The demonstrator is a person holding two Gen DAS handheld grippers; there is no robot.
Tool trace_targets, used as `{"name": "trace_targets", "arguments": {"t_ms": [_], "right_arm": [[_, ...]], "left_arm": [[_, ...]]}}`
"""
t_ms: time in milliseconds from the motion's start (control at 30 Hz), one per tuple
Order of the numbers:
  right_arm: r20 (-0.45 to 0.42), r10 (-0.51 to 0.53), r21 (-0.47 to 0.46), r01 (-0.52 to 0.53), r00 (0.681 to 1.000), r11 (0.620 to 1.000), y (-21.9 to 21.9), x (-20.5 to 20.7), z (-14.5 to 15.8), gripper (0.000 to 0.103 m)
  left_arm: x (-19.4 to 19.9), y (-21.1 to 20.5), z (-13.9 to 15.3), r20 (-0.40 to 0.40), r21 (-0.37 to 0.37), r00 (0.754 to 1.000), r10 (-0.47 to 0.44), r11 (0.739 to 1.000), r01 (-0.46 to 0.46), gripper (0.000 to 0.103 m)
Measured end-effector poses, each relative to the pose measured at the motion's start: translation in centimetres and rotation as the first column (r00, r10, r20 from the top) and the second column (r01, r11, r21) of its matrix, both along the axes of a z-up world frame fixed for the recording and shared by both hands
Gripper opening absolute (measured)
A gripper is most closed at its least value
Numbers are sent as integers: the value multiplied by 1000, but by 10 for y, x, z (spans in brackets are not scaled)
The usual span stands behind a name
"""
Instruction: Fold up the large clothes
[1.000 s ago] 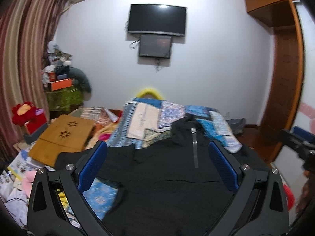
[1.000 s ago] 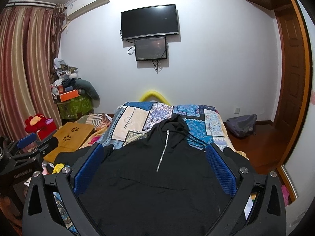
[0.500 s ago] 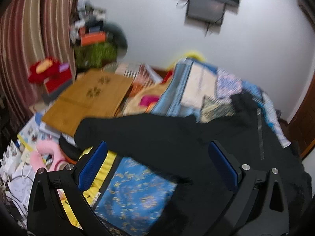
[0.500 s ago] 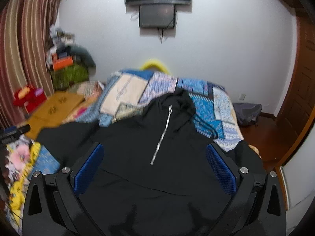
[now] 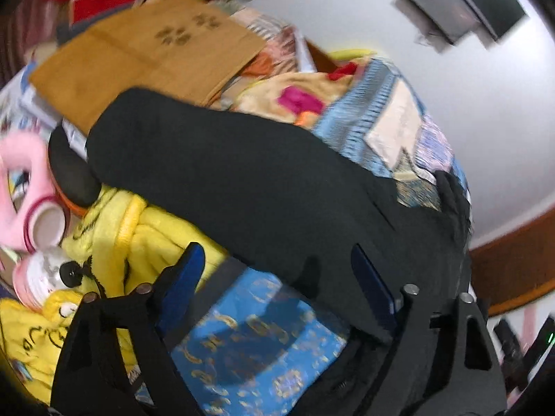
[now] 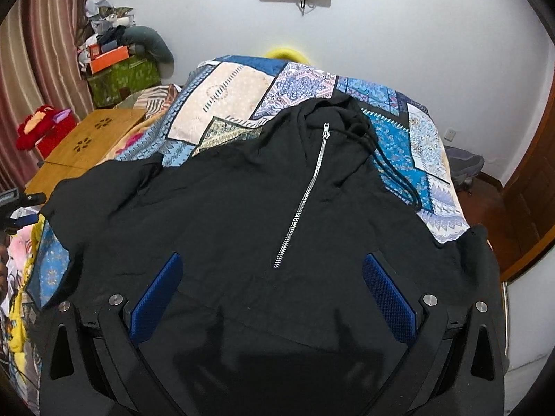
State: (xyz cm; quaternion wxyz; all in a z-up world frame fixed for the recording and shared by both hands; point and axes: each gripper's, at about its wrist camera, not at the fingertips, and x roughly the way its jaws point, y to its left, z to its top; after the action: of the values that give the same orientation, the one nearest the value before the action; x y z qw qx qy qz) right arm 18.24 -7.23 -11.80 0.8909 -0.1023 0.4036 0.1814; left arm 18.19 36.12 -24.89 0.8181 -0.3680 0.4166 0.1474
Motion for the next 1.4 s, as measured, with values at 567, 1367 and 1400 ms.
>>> {"name": "trace_targets", "arguments": {"t_ms": [567,1367,1400], "right_arm": [[-12,-41,20,41,999,999,-15,8,3,103],[14,-49,3,49,999,999,-69,-7,20,103],[11,-51,2,51,999,999,-71,-9,19,103]], "left_arm": [[45,14,20,-53,282,996,72,958,-54,8],[108,-245,140,137,437,858,-496,807,397,3],[110,-254,134,122,434,850,-512,798,418,3]]}}
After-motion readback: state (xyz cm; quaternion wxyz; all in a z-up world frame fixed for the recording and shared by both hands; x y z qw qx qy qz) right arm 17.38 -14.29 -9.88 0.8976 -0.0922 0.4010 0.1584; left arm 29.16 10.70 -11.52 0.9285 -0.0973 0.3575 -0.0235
